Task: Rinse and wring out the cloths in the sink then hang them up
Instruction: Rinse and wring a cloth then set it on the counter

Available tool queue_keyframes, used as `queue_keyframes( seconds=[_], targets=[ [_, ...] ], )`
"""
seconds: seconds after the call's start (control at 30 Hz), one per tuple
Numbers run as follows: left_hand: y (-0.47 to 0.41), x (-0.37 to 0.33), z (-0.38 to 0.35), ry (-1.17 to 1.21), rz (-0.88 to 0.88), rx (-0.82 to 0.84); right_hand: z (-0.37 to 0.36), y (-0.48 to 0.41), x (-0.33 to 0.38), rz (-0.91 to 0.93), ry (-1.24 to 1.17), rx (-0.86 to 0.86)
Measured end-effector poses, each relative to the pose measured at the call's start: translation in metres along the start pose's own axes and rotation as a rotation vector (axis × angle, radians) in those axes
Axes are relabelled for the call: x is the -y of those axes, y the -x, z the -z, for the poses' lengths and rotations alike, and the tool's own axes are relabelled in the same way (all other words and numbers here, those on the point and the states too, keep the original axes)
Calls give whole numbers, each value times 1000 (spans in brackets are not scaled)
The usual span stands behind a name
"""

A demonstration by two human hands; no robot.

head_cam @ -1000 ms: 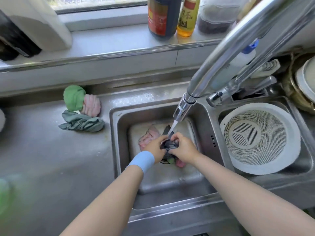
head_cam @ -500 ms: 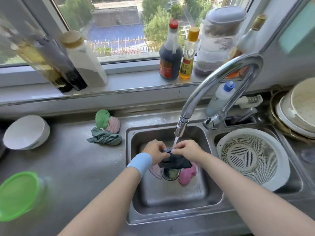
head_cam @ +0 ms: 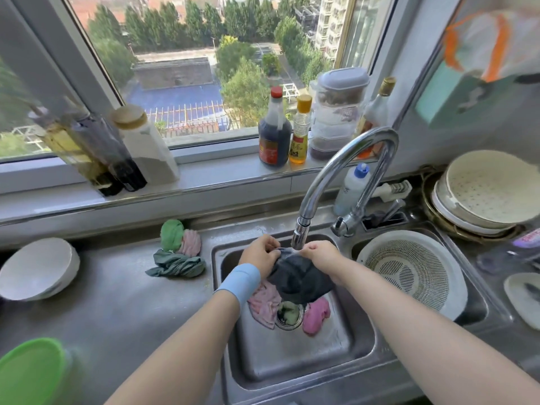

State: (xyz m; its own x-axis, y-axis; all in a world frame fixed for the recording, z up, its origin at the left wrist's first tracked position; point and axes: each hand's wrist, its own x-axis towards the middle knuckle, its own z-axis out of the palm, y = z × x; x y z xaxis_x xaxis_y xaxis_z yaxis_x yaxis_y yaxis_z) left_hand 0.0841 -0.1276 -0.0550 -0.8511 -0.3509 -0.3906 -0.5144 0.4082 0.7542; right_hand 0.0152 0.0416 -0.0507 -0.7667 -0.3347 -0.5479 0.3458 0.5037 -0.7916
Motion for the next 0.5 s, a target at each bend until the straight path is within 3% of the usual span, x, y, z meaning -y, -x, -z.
queue_keyframes(
  seconds=[0.1,0.17,0.3,0.37,0.43,0.5],
  targets=[
    [5,7,-4,116,92,-42,-4,5,-1,-162,-283,81],
    [9,12,-10,143,148,0,-6,5,-6,-197,-316,66],
    [17,1,-17,633,281,189,-12,5,-14,-97,-276,-77],
    [15,-4,-21,770,271,302,-14,4,-12,-30,-258,-39],
    [12,-4,-23,661,213,367,-16,4,-8,34,-317,79],
    [4,-1,-24,345,136,308,-15,5,-6,78,-316,166]
  ],
)
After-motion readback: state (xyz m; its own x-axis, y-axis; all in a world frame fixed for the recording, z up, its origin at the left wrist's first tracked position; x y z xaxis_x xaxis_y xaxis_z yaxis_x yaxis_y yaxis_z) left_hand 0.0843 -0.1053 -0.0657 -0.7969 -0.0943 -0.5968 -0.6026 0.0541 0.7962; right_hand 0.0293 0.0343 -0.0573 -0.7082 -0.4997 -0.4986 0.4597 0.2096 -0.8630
